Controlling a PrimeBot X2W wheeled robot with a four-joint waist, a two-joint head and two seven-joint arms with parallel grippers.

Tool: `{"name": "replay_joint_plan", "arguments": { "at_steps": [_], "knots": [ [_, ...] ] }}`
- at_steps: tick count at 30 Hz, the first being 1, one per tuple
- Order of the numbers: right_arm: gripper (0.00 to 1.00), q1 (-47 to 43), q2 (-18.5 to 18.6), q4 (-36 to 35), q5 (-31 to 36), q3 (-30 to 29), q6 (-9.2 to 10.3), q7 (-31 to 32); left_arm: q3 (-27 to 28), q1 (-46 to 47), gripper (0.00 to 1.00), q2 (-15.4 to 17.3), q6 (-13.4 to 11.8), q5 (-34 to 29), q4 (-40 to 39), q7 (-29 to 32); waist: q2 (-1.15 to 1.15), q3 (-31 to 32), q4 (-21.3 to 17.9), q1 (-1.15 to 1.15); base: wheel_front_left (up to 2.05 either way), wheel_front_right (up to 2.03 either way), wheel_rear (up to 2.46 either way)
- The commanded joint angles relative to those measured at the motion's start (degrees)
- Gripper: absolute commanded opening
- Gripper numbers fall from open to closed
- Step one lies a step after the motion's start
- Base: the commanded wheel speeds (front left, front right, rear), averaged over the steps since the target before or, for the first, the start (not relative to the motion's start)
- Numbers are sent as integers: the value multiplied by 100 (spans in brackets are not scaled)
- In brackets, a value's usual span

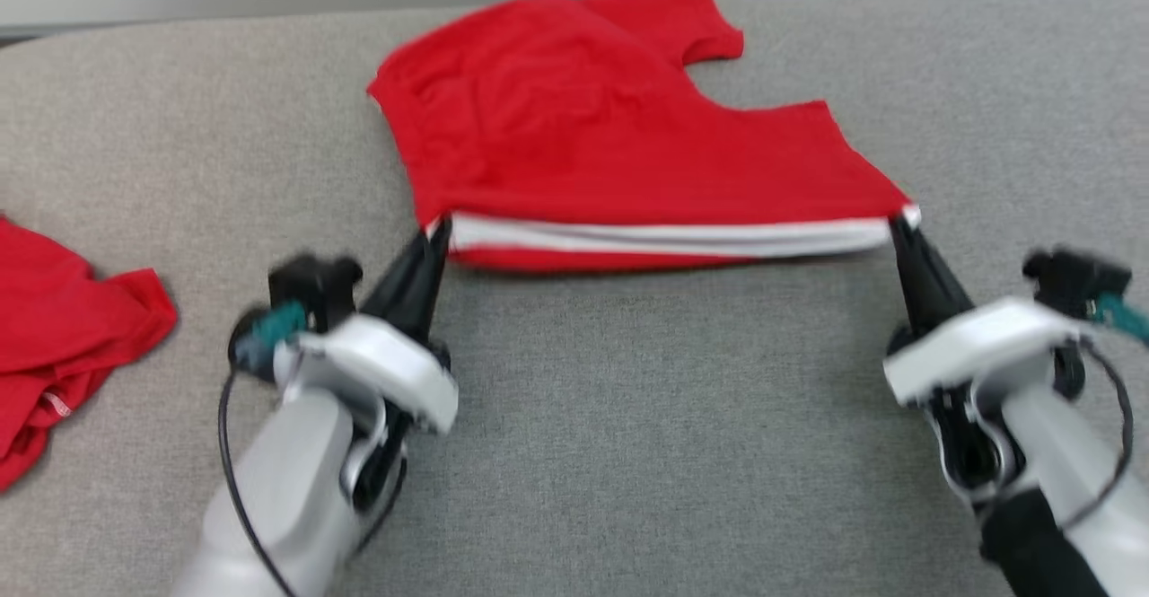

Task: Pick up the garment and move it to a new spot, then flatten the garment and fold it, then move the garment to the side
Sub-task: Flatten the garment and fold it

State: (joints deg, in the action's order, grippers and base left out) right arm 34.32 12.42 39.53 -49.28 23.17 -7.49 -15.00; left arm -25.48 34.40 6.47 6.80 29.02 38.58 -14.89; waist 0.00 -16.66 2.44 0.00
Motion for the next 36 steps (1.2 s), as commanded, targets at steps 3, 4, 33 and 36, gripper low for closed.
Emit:
{"name": "replay_joint_plan", "arguments": {
  "at_steps": [3,4,33,36],
  "knots": [
    [0,-986,212,-656,-29,-199,-1,-30,-57,-889,0,179,-162,-46,-655,8,0,328,-76,0,0,0,0],
    [0,-1238,218,-790,-4,-229,-1,-29,-74,-1099,0,221,-193,-26,-832,50,0,384,-97,0,0,0,0],
    [0,-4753,-930,-5154,2031,-2265,-1,1819,28,-4402,0,1493,-1708,395,-5086,2191,0,1013,-290,0,0,0,0],
    [0,-4709,-942,-5107,2053,-2320,-1,1758,52,-4322,0,1531,-1730,354,-5168,2206,0,1005,-239,0,0,0,0]
  ]
}}
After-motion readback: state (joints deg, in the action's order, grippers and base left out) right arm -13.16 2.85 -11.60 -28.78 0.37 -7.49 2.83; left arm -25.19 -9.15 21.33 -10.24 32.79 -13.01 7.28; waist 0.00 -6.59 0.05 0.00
